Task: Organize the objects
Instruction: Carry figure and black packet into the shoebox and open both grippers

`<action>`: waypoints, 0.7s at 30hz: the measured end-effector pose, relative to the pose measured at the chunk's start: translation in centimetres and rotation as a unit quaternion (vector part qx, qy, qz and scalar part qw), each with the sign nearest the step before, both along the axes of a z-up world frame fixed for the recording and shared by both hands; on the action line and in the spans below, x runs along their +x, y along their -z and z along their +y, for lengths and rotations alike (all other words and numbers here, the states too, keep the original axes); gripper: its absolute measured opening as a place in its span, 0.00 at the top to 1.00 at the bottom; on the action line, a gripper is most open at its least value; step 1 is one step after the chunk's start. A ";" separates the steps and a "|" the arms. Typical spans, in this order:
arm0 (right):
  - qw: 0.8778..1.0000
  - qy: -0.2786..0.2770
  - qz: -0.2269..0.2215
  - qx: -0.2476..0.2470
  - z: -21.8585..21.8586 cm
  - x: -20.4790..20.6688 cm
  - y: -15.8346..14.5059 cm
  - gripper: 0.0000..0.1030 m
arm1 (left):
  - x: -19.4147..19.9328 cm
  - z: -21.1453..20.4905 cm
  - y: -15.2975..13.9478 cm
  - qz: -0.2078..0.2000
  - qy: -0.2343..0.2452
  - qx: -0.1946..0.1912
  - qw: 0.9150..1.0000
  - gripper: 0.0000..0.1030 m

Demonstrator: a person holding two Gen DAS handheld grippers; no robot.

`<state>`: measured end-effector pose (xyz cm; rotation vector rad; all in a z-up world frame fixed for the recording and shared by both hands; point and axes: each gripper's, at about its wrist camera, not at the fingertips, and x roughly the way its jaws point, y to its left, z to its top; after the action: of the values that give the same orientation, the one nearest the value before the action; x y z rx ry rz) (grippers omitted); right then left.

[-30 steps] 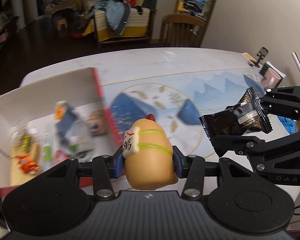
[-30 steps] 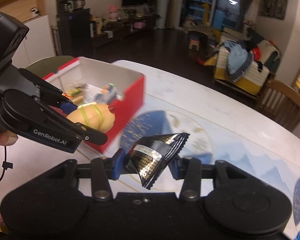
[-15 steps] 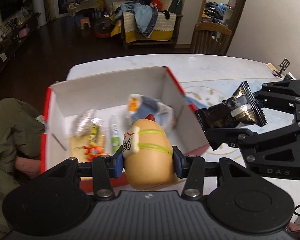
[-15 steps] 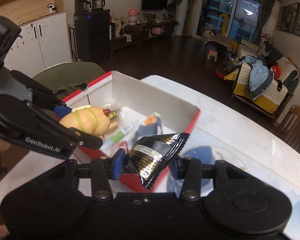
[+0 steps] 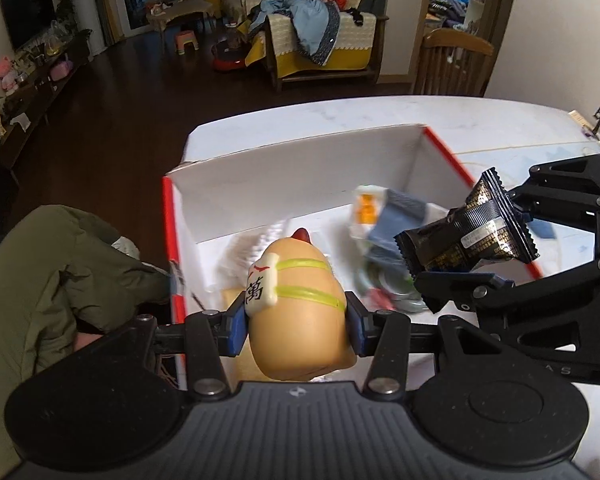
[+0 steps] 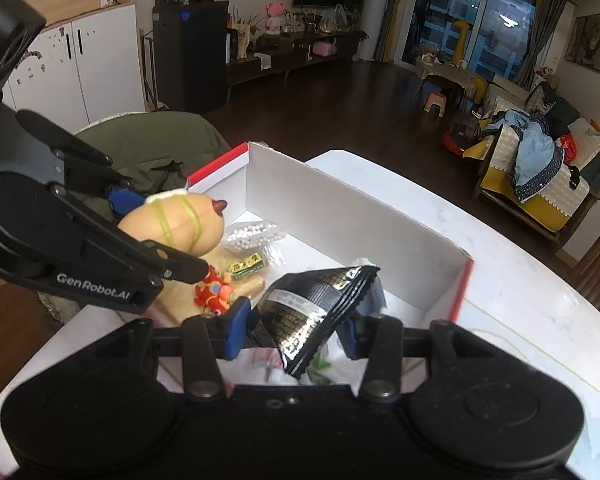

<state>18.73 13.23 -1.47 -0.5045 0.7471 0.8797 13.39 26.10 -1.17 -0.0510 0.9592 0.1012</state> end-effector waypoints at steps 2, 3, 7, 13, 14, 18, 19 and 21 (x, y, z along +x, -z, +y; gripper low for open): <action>1.000 0.003 0.002 -0.007 0.8 0.6 0.8 0.57 | 0.7 0.4 0.5 0.007 0.004 0.002 1.000 0.54; 1.000 0.004 0.005 -0.010 1.2 0.9 1.2 0.57 | 0.9 0.6 0.8 0.009 0.007 0.004 1.000 0.55; 1.000 0.011 0.014 -0.024 2.3 1.9 2.8 0.57 | 2.1 1.1 2.2 0.025 0.016 0.005 1.000 0.55; 0.998 0.023 0.035 -0.039 2.9 3.2 5.2 0.57 | 3.2 0.9 4.5 0.047 0.038 0.011 0.998 0.54; 0.998 0.025 0.036 -0.042 2.7 3.3 5.5 0.57 | 3.3 0.9 4.7 0.050 0.041 0.008 0.998 0.54; 0.998 0.022 0.041 -0.052 2.6 3.6 6.5 0.57 | 3.7 0.9 5.7 0.063 0.053 0.005 0.997 0.54; 0.998 0.021 0.041 -0.053 2.5 3.6 6.6 0.57 | 3.9 1.0 5.9 0.065 0.055 0.004 0.996 0.54; 0.997 0.019 0.041 -0.055 2.4 3.6 6.8 0.57 | 3.9 1.0 6.1 0.068 0.059 0.001 0.996 0.54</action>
<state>22.36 15.65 -8.30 -0.5515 0.8811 0.8318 17.32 27.14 -7.30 0.0145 1.0962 -0.0024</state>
